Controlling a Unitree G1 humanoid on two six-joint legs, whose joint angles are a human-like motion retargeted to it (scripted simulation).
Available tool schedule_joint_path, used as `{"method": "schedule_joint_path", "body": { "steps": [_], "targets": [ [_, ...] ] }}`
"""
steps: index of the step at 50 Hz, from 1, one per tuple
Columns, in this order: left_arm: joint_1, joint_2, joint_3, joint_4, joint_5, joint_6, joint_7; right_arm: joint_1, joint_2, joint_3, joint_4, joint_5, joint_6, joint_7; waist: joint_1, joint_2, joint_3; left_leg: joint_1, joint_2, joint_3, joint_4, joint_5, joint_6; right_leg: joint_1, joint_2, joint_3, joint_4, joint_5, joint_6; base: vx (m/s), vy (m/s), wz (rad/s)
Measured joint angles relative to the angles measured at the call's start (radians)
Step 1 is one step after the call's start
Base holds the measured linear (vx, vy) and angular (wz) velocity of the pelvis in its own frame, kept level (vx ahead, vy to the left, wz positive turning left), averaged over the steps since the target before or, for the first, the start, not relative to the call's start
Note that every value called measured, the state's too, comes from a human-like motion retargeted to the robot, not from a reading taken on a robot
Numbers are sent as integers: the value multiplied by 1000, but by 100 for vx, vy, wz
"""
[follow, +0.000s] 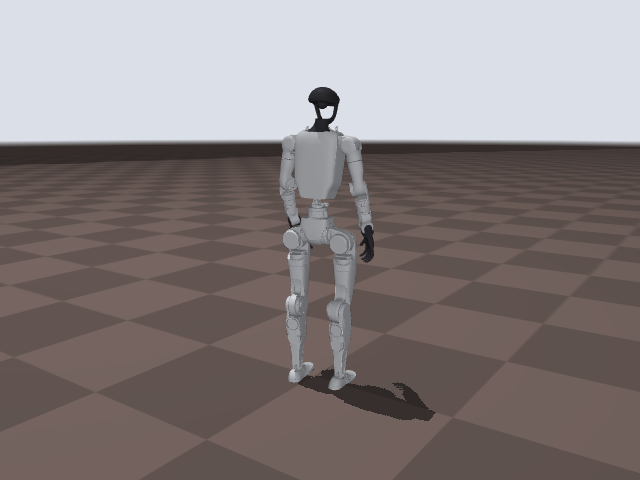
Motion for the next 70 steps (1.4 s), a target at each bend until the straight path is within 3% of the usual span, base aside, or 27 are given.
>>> {"method": "schedule_joint_path", "body": {
  "steps": [70],
  "targets": [
    [2,-3,-5,7,-20,-4,7,-19,-3,-15,-20,3,3,-14,-15,1,15,15,1,22,-21,10,7,6,3,18,-19,14,8,0,0,0]
  ]
}}
